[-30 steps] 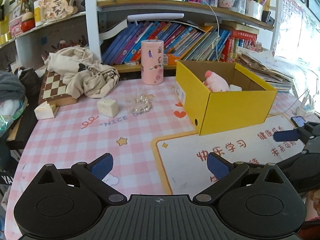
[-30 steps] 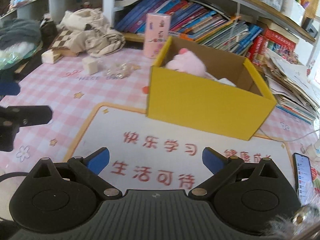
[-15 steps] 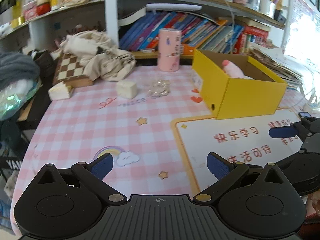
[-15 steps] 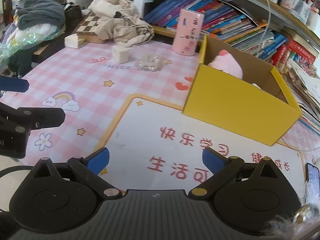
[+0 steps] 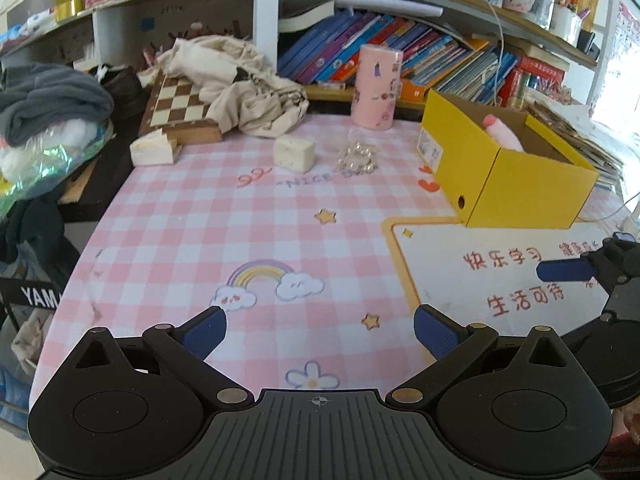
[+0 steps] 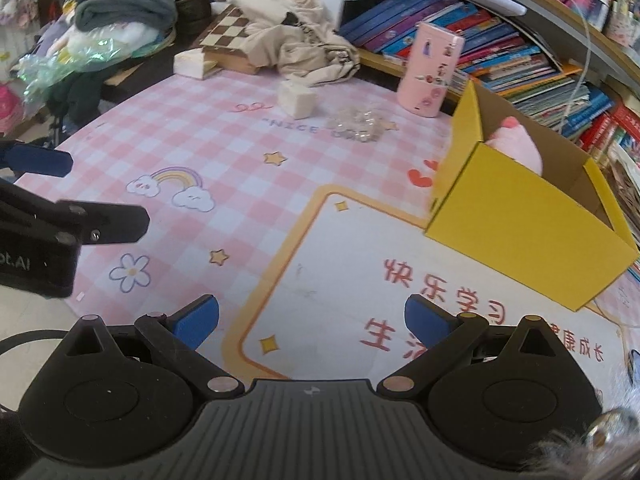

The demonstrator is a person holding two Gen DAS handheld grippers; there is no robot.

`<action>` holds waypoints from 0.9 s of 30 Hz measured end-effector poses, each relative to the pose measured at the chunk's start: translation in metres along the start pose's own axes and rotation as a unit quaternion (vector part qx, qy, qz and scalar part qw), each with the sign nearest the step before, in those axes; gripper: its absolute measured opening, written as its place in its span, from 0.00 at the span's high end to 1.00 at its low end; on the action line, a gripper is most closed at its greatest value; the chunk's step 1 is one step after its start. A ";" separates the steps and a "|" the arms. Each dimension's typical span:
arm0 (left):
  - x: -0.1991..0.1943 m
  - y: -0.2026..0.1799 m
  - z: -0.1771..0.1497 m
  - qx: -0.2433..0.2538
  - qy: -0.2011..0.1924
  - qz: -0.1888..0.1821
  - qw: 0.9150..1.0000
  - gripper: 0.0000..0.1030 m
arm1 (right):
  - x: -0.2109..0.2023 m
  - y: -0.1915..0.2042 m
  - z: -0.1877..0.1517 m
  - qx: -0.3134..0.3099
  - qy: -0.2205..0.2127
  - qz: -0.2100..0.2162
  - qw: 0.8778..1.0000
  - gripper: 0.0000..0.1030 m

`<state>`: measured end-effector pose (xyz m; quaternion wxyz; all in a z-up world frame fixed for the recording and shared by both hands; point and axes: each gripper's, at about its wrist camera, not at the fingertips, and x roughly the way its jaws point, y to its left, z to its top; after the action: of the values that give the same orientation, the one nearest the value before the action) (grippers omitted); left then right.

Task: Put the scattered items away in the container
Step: 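Move the right tool toward the pearl bracelet while the left tool approaches the white cube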

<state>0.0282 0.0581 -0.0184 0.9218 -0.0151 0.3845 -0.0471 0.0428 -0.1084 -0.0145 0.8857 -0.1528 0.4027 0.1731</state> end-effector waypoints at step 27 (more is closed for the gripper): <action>0.050 0.030 0.038 -0.026 -0.037 0.027 0.999 0.01 | 0.068 -0.020 0.059 -0.041 0.001 0.022 0.999 0.02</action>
<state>0.0925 0.0822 -0.0290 0.9358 -0.0304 0.3511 -0.0111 0.1328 -0.0897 -0.0270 0.8744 -0.1803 0.3990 0.2092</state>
